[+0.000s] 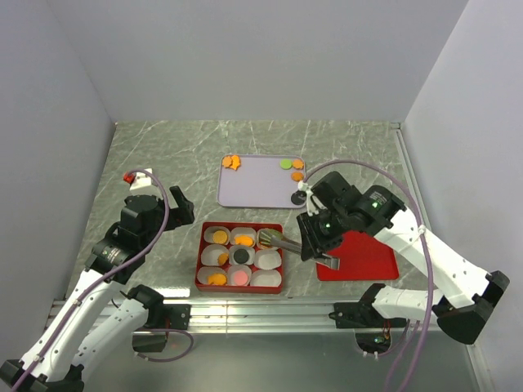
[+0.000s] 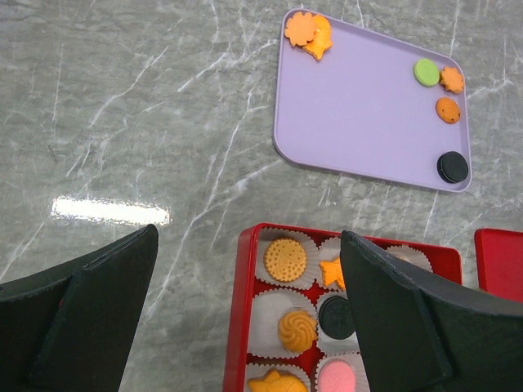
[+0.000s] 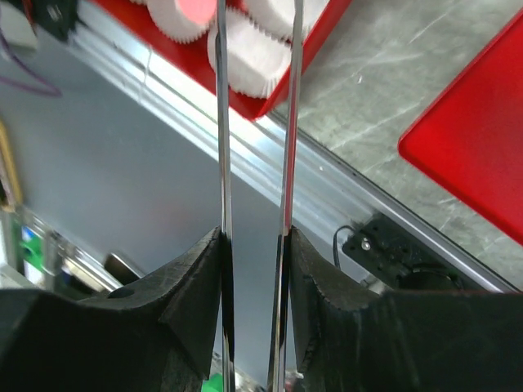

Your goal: Pack the cookies

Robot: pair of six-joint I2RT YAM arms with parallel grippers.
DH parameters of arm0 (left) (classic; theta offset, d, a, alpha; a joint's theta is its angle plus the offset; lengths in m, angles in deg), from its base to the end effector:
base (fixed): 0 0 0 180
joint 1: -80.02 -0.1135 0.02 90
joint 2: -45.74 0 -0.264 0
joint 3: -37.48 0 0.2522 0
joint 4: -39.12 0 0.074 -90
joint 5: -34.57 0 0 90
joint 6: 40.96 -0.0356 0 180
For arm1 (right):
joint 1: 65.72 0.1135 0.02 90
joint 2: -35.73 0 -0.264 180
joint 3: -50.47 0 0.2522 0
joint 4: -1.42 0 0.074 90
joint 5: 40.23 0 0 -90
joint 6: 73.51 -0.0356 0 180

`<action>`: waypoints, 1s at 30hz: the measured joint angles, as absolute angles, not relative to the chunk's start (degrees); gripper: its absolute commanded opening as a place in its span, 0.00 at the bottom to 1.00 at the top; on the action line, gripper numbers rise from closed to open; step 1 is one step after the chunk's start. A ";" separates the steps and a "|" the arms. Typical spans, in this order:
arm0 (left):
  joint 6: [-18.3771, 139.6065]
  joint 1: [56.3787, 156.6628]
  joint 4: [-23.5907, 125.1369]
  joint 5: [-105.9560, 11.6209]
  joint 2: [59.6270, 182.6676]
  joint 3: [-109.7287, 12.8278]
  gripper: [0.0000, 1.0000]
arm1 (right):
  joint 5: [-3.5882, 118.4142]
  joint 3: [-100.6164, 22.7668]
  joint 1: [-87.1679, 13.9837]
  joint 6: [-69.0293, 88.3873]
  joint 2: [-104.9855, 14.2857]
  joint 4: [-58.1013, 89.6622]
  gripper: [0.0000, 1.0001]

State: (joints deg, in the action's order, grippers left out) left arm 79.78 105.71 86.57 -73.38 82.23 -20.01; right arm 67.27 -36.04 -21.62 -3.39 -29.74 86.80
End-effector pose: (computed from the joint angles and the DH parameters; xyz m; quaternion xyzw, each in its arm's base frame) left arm 0.1307 -0.0507 0.3128 -0.1191 0.8353 -0.1290 0.5210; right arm 0.1308 0.1417 0.3469 -0.2352 0.9352 0.2421 0.1076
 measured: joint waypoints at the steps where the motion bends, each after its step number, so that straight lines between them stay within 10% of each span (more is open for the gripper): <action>1: 79.75 105.71 86.57 -73.34 82.21 -20.01 0.99 | 66.94 -35.58 -20.49 -3.47 -29.57 86.80 0.29; 30: 79.78 105.71 86.57 -73.34 80.77 -20.01 0.99 | 60.91 -30.36 -14.85 -3.63 -31.71 85.12 0.30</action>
